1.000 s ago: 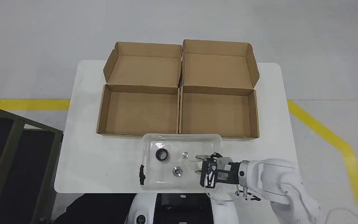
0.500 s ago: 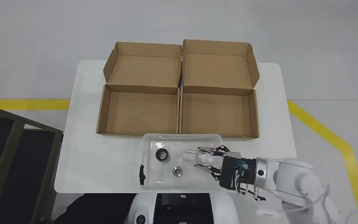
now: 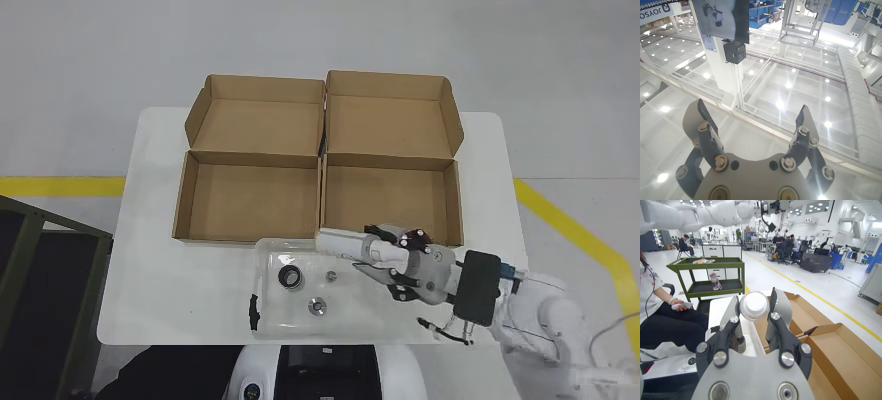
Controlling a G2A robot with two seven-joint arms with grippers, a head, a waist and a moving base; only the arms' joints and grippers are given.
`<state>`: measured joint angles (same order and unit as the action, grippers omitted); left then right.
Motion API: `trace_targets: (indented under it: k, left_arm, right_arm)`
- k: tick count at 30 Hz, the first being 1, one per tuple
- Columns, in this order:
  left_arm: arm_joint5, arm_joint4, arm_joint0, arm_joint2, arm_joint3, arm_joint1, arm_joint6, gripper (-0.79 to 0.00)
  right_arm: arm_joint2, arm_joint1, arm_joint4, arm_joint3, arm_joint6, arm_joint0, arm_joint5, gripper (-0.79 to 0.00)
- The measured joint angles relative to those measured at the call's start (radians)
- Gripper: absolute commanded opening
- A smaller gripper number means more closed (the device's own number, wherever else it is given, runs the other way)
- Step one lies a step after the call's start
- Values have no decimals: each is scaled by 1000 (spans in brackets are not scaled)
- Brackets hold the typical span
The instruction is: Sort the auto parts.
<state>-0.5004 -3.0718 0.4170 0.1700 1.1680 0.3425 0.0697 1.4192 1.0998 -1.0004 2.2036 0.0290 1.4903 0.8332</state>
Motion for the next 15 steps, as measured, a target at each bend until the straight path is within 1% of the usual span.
trace_targets:
  k: [4, 15]
  left_arm:
    - [0, 0, 0, 0, 0, 0, 0, 0]
    - [0, 0, 0, 0, 0, 0, 0, 0]
  right_arm:
    - [-5, 2, 8, -7, -51, -4, 1, -785]
    - [-2, 5, -9, -23, -129, -3, -32, -785]
